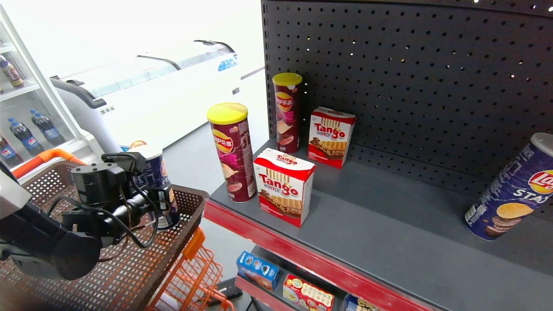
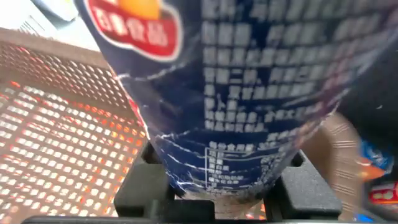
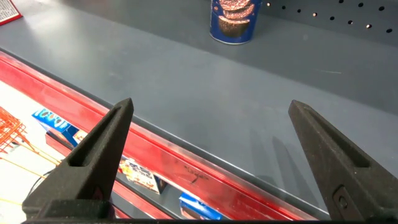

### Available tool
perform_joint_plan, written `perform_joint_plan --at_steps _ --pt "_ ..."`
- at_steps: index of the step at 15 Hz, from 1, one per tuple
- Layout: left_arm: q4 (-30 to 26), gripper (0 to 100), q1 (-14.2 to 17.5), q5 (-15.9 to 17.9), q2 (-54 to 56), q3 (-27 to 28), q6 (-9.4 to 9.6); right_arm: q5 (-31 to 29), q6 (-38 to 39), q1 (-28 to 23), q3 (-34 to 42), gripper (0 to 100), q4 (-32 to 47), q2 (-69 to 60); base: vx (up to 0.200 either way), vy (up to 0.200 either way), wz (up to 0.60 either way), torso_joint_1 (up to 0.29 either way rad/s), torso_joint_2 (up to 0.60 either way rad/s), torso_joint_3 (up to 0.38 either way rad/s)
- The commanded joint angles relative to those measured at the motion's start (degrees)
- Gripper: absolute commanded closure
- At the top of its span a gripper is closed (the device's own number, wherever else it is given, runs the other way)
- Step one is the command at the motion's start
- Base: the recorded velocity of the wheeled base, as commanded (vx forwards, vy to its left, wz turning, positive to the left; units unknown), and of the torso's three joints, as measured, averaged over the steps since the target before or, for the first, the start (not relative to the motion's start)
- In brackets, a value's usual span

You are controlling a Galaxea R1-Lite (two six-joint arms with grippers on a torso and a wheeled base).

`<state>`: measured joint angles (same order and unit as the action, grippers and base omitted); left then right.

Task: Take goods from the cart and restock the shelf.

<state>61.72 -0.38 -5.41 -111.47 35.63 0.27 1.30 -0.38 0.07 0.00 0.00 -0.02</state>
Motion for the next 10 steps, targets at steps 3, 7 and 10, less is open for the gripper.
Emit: perform_joint_plan --at_steps 3,7,10 --pt "-7.2 100 -4.0 1.0 18.6 -7.8 -0.09 0.0 -0.1 0.0 0.0 0 0.0 0.0 0.000 0.000 0.00 0.000 0.00 0.000" --pt "-4.9 100 -7.2 1.3 24.8 -10.5 -0.09 0.0 -0.1 0.0 0.0 0 0.0 0.0 0.000 0.000 0.00 0.000 0.00 0.000" --pt "-7.0 100 -12.6 0.9 28.9 -10.3 -0.27 0.0 -0.1 0.0 0.0 0 0.0 0.0 0.000 0.000 0.00 0.000 0.00 0.000"
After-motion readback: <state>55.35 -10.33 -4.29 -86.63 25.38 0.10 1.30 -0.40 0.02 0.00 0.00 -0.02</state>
